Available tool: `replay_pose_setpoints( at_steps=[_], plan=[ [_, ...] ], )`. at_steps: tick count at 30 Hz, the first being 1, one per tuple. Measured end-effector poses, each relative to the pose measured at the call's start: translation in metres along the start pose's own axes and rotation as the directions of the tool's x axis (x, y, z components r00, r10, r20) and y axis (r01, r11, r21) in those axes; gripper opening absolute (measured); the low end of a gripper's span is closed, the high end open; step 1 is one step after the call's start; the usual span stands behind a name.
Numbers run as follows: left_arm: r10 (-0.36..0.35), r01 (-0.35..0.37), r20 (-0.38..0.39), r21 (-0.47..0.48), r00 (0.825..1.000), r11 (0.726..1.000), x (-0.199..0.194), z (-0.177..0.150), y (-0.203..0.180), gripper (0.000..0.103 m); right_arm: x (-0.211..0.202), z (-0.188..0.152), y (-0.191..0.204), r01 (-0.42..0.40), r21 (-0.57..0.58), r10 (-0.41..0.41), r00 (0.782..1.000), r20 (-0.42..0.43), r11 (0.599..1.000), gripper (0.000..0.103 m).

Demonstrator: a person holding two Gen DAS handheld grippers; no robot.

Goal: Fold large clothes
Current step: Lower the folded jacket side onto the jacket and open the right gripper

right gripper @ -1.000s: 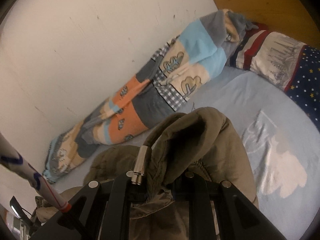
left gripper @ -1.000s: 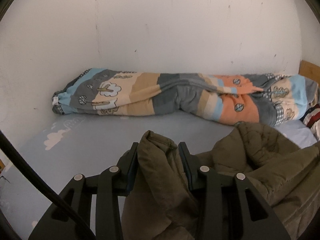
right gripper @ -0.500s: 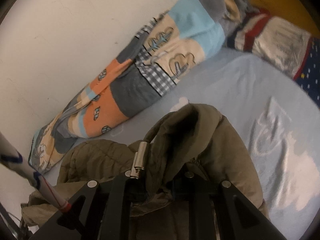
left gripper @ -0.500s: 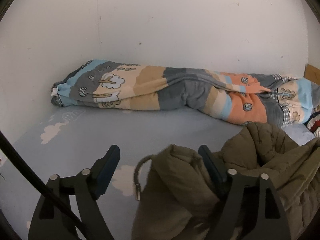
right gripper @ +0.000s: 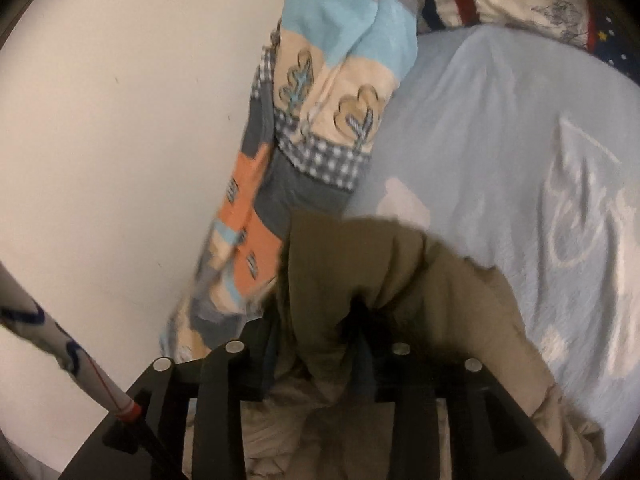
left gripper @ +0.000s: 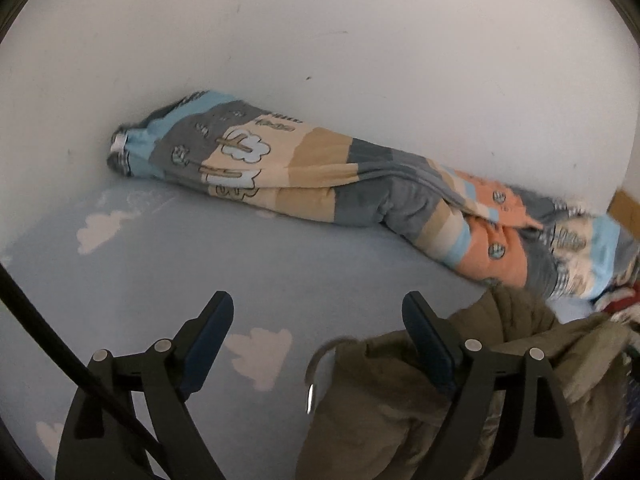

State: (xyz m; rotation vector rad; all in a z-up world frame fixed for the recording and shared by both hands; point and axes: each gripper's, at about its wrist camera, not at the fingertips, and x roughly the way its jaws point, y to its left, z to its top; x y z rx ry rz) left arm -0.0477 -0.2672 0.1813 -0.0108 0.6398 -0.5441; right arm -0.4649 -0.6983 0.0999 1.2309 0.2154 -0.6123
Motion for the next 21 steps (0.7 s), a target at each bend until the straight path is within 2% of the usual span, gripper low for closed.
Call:
replay_pose_setpoints(
  at_steps=[1, 3, 5, 9, 11, 13, 16, 17, 21],
  plan=[
    [0.022, -0.022, 0.008, -0.002, 1.0, 1.0, -0.002, 0.001, 0.002, 0.086, -0.007, 0.0, 0.002, 0.016, -0.019, -0.015, 0.999, 0.033, 1.0, 0.045],
    [0.059, -0.059, 0.032, 0.007, 0.998, 0.998, -0.006, 0.003, 0.005, 0.086, -0.023, 0.006, 0.006, 0.051, -0.052, -0.046, 0.994, 0.099, 0.997, 0.06],
    [0.081, -0.081, 0.048, 0.006, 0.996, 0.997, -0.009, 0.006, 0.008, 0.086, -0.035, 0.008, 0.009, 0.053, -0.08, -0.044, 0.993, 0.113, 0.995, 0.06],
    [0.09, -0.09, 0.071, -0.001, 0.993, 0.996, -0.018, 0.013, 0.011, 0.086, -0.05, -0.011, 0.029, 0.052, -0.236, -0.032, 0.996, 0.086, 0.97, 0.06],
    [0.082, -0.085, 0.085, 0.029, 0.993, 0.996, -0.023, 0.015, 0.005, 0.086, -0.052, -0.033, 0.042, 0.039, -0.329, -0.027, 0.999, 0.041, 0.944, 0.06],
    [0.057, -0.066, 0.095, 0.097, 0.994, 0.993, -0.029, 0.016, -0.007, 0.086, -0.049, -0.061, 0.057, 0.021, -0.424, -0.029, 1.0, -0.012, 0.905, 0.06],
    [0.033, -0.055, 0.107, 0.207, 0.994, 0.977, -0.038, 0.015, -0.028, 0.086, -0.045, -0.117, 0.083, -0.048, -0.578, -0.022, 0.993, -0.114, 0.815, 0.06],
    [0.03, -0.052, 0.106, 0.213, 0.994, 0.976, -0.039, 0.015, -0.031, 0.086, -0.043, -0.141, 0.094, -0.084, -0.632, -0.024, 0.987, -0.161, 0.77, 0.06],
    [-0.064, 0.054, 0.049, 0.183, 0.997, 0.982, -0.037, 0.016, -0.03, 0.086, -0.046, -0.242, 0.136, -0.235, -0.81, -0.04, 0.952, -0.303, 0.537, 0.058]
  ],
)
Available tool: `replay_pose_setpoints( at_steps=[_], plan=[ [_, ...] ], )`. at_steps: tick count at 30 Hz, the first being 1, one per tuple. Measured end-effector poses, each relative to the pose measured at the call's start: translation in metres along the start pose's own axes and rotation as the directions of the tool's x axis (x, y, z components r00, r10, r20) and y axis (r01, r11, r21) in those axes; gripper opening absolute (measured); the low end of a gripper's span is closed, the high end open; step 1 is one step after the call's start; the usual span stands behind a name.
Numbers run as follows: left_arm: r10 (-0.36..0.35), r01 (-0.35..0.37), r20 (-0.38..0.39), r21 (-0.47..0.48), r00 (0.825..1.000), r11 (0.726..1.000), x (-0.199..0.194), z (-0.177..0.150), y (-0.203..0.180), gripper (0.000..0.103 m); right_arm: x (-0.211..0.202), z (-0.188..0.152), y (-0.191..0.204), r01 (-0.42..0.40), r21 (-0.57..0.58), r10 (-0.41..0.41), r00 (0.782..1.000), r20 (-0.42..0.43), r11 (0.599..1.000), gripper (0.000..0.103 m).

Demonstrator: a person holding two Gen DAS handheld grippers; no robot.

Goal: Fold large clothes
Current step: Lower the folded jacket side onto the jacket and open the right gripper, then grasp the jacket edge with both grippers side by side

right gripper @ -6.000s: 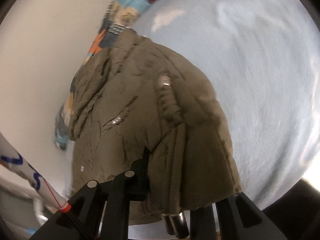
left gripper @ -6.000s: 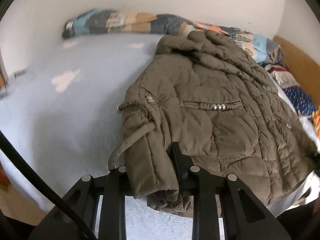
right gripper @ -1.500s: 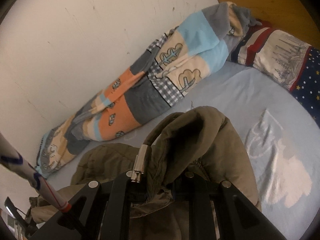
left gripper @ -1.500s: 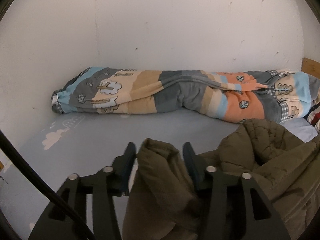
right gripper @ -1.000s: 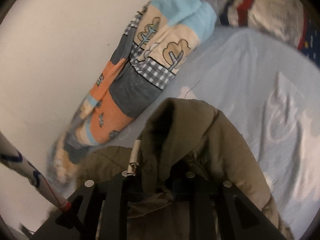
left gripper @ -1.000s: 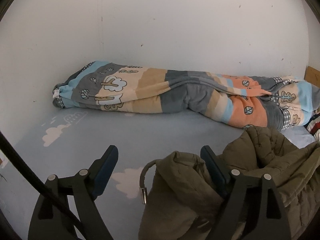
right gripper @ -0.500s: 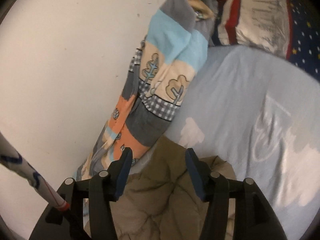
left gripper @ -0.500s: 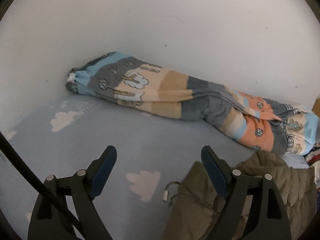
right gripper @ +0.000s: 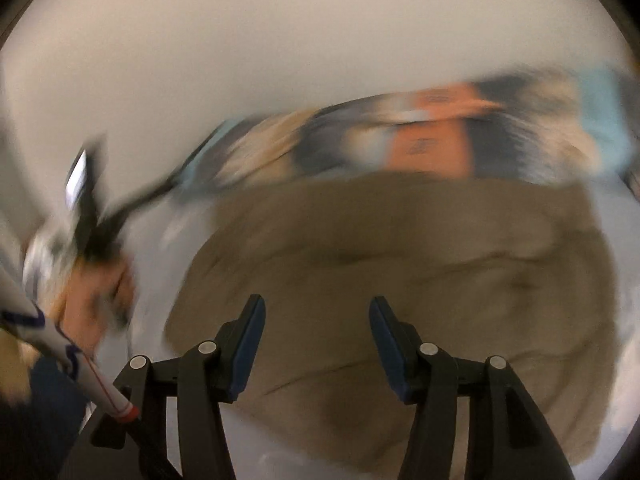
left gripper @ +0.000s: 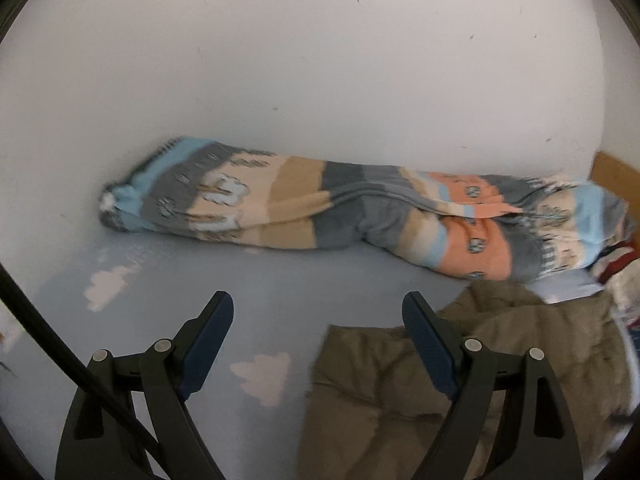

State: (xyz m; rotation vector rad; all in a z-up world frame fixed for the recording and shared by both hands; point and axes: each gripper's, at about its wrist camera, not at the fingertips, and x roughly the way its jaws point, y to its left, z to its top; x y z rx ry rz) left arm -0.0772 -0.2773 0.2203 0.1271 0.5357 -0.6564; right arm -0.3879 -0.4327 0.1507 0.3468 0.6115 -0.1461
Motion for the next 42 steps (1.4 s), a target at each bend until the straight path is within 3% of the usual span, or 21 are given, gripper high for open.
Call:
replay_pose_setpoints(
  at_steps=[3, 5, 7, 8, 9, 14, 16, 19, 21, 26, 30, 32, 35, 38, 42],
  plan=[
    [-0.047, 0.048, -0.046, 0.022, 0.998, 0.999, 0.006, -0.003, -0.005, 0.086, 0.027, -0.013, 0.024, -0.116, 0.035, 0.119, 0.989, -0.093, 0.993, 0.055],
    [-0.081, 0.083, -0.067, 0.039, 0.994, 0.996, 0.008, -0.006, -0.01, 0.086, 0.049, -0.02, 0.024, -0.126, 0.062, 0.134, 0.979, -0.155, 0.99, 0.053],
    [-0.122, 0.129, -0.091, 0.066, 0.988, 0.989, 0.011, -0.009, -0.017, 0.086, 0.07, -0.024, 0.014, -0.062, 0.046, 0.07, 0.976, -0.204, 0.997, 0.035],
    [-0.14, 0.148, -0.1, 0.076, 0.985, 0.986, 0.012, -0.011, -0.021, 0.086, 0.075, -0.024, 0.009, -0.032, 0.056, 0.043, 0.976, -0.214, 0.998, 0.014],
    [-0.164, 0.174, -0.113, 0.087, 0.98, 0.981, 0.013, -0.014, -0.026, 0.086, 0.081, -0.019, -0.006, -0.003, 0.094, 0.023, 0.977, -0.213, 0.996, 0.004],
    [-0.257, 0.29, -0.219, 0.135, 0.941, 0.947, 0.029, -0.039, -0.057, 0.086, 0.091, 0.005, -0.067, 0.135, 0.245, -0.096, 0.982, -0.165, 0.96, 0.001],
    [-0.238, 0.289, -0.279, 0.156, 0.93, 0.945, 0.044, -0.055, -0.07, 0.086, 0.099, 0.005, -0.081, 0.158, 0.285, -0.106, 0.976, -0.19, 0.945, 0.0],
    [-0.113, 0.211, -0.382, 0.225, 0.917, 0.951, 0.076, -0.088, -0.087, 0.086, 0.1, 0.002, -0.097, 0.163, 0.331, -0.1, 0.975, -0.199, 0.929, 0.0],
    [-0.071, 0.17, -0.385, 0.229, 0.92, 0.959, 0.087, -0.101, -0.088, 0.088, 0.101, -0.001, -0.103, 0.152, 0.358, -0.087, 0.978, -0.191, 0.921, 0.0],
    [-0.053, 0.137, -0.386, 0.194, 0.921, 0.971, 0.088, -0.102, -0.086, 0.092, 0.096, 0.001, -0.103, 0.133, 0.375, -0.06, 0.978, -0.2, 0.917, 0.0],
    [-0.078, 0.165, -0.373, 0.208, 0.925, 0.964, 0.07, -0.09, -0.083, 0.092, 0.042, 0.008, -0.098, 0.14, 0.384, -0.101, 0.988, -0.12, 0.913, 0.002],
    [-0.081, 0.169, -0.369, 0.214, 0.926, 0.962, 0.061, -0.083, -0.082, 0.092, 0.017, 0.008, -0.099, 0.223, 0.337, -0.196, 0.974, -0.113, 0.915, 0.006],
    [-0.079, 0.167, -0.364, 0.216, 0.928, 0.962, 0.046, -0.074, -0.082, 0.092, -0.026, -0.01, -0.108, 0.341, 0.313, -0.316, 0.94, -0.129, 0.886, 0.008],
    [-0.077, 0.162, -0.354, 0.217, 0.932, 0.963, 0.024, -0.064, -0.084, 0.092, -0.057, -0.032, -0.122, 0.403, 0.36, -0.371, 0.915, -0.158, 0.841, 0.011],
    [-0.06, 0.146, -0.333, 0.241, 0.941, 0.959, -0.013, -0.064, -0.092, 0.092, -0.088, -0.048, -0.134, 0.417, 0.452, -0.385, 0.908, -0.167, 0.788, 0.011]
  ],
)
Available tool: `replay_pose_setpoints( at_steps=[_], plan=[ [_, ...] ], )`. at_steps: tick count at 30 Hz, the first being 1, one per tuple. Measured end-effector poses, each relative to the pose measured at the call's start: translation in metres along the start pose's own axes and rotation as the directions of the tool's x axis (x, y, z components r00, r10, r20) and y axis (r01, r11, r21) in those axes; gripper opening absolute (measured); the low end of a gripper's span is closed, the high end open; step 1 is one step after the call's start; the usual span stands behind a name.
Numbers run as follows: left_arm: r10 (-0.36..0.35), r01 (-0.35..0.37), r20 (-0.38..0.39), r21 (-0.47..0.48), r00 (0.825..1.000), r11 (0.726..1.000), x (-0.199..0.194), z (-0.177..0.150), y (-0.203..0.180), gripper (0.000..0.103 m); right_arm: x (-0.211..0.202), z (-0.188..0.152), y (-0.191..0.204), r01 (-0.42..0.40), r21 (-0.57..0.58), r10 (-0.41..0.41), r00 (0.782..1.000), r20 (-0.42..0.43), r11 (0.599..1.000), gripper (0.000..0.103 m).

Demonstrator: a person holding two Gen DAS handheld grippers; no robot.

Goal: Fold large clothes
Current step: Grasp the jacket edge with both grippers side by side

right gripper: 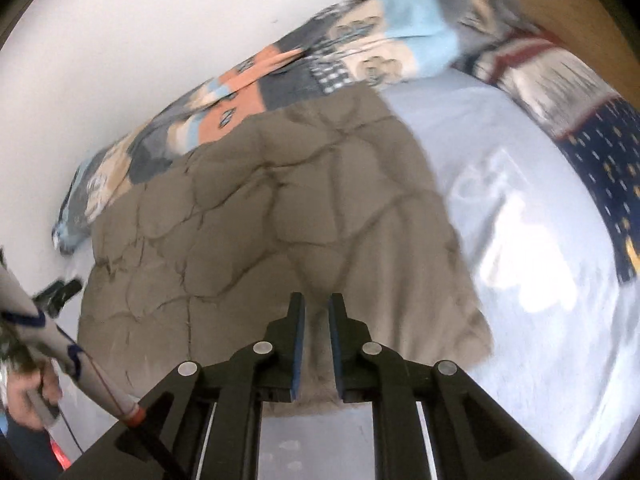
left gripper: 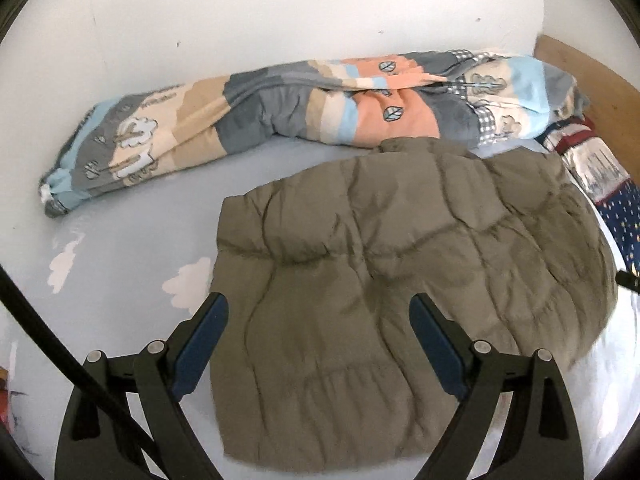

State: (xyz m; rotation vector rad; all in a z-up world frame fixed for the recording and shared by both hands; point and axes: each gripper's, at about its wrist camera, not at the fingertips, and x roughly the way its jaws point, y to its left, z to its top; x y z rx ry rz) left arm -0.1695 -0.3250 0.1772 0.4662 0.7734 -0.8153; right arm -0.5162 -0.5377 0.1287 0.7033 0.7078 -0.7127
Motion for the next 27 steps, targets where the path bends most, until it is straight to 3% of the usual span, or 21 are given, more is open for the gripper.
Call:
replay_pose_setpoints(
  at_steps=[2, 4, 5, 7, 10, 13, 15, 20, 27],
  plan=[
    [0.036, -0.036, -0.004, 0.013, 0.999, 0.999, -0.017, -0.016, -0.009, 0.092, -0.007, -0.002, -0.003, 0.005, 0.073, -0.005, 1.0, 0.003, 0.997, 0.012],
    [0.06, -0.06, -0.017, 0.003, 0.998, 0.998, -0.026, -0.034, -0.013, 0.092, -0.02, -0.014, -0.004, -0.022, 0.132, 0.018, 0.999, 0.033, 0.991, 0.021],
    [0.094, -0.094, -0.024, -0.011, 0.995, 0.996, -0.03, -0.047, -0.016, 0.092, -0.024, -0.02, -0.002, -0.018, 0.135, 0.013, 0.999, 0.04, 0.991, 0.027],
    [0.12, -0.122, -0.044, -0.065, 0.992, 0.99, -0.031, -0.065, -0.013, 0.092, -0.023, -0.028, 0.008, 0.012, 0.121, -0.017, 0.999, 0.039, 0.993, 0.027],
    [0.148, -0.157, -0.067, -0.167, 0.987, 0.973, -0.021, -0.092, -0.001, 0.092, -0.013, -0.025, 0.022, -0.005, 0.09, 0.0, 0.999, 0.055, 0.996, 0.027],
    [0.174, -0.184, -0.07, -0.173, 0.982, 0.968, -0.003, -0.097, 0.008, 0.092, 0.005, -0.023, 0.019, 0.043, 0.073, -0.047, 0.998, 0.05, 0.996, 0.027],
    [0.19, -0.199, -0.071, -0.156, 0.979, 0.967, 0.009, -0.095, 0.011, 0.092, 0.018, -0.023, 0.015, 0.022, 0.076, -0.024, 0.999, 0.028, 0.997, 0.027],
    [0.207, -0.218, -0.104, -0.114, 0.973, 0.969, 0.031, -0.087, 0.004, 0.092, 0.04, -0.022, 0.016, 0.058, 0.057, -0.057, 0.998, -0.015, 0.997, 0.027],
    [0.17, -0.187, -0.137, -0.121, 0.976, 0.975, 0.045, -0.089, 0.012, 0.099, 0.062, -0.022, 0.019, 0.1, 0.044, -0.098, 0.994, -0.054, 0.994, 0.028]
  ],
)
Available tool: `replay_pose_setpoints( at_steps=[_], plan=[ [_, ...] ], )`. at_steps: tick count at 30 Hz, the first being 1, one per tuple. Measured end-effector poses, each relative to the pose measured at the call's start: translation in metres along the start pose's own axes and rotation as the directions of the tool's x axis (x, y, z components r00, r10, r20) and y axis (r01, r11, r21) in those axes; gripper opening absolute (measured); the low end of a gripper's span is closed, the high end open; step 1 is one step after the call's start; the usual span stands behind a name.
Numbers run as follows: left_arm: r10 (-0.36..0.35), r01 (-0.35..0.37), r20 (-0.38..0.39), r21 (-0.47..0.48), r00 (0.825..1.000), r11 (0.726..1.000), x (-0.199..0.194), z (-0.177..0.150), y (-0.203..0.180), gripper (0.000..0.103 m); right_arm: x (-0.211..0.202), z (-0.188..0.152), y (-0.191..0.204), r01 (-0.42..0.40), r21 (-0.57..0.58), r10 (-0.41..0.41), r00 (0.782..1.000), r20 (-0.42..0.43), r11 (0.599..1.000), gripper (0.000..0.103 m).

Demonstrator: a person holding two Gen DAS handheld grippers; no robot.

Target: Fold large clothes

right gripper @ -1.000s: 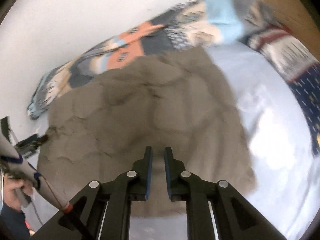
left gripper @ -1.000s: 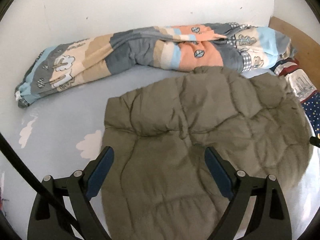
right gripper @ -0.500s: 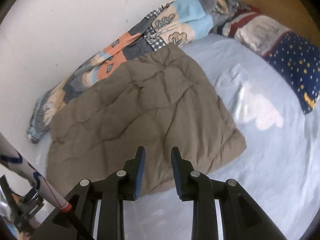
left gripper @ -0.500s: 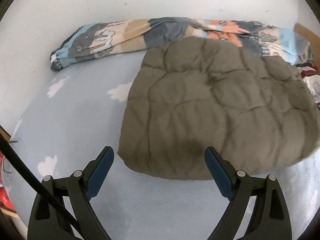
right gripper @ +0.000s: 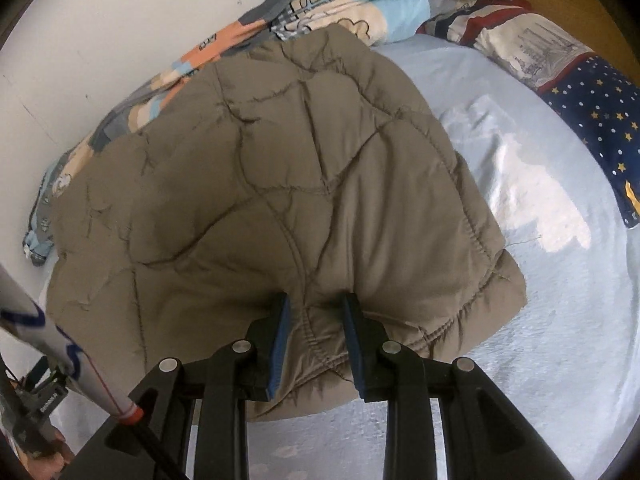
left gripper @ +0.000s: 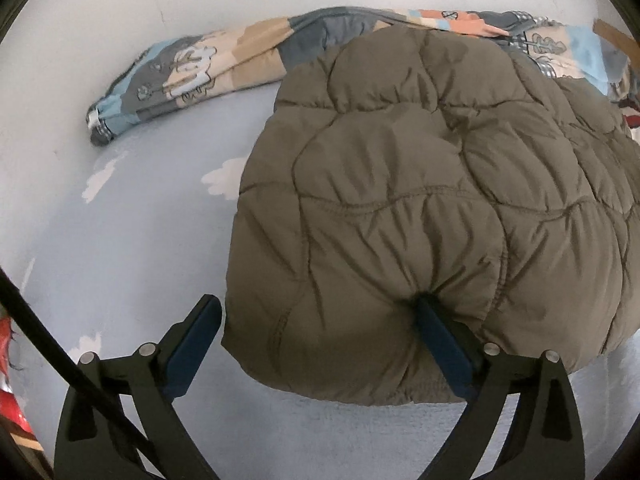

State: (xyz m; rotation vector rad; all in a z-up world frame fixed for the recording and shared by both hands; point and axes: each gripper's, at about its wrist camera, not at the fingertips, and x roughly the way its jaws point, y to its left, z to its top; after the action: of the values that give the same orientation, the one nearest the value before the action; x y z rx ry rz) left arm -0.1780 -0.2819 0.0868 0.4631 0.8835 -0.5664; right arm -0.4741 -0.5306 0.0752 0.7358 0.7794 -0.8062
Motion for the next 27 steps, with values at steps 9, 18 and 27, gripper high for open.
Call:
replay_pose_setpoints(
  at_steps=[9, 18, 27],
  plan=[
    [0.008, -0.008, -0.003, 0.01, 1.0, 1.0, 0.005, -0.001, -0.001, 0.101, 0.008, 0.0, 0.001, 0.004, -0.021, -0.005, 1.0, -0.021, 1.0, 0.028],
    [0.027, -0.028, 0.007, 0.03, 1.0, 0.999, 0.003, -0.001, -0.005, 0.101, 0.008, 0.0, 0.001, 0.007, -0.021, -0.008, 1.0, -0.026, 1.0, 0.028],
    [0.039, -0.04, 0.014, 0.042, 0.999, 0.998, 0.001, -0.001, -0.009, 0.101, -0.024, 0.009, 0.019, 0.025, -0.074, -0.016, 0.993, 0.117, 0.997, 0.028]
  ],
)
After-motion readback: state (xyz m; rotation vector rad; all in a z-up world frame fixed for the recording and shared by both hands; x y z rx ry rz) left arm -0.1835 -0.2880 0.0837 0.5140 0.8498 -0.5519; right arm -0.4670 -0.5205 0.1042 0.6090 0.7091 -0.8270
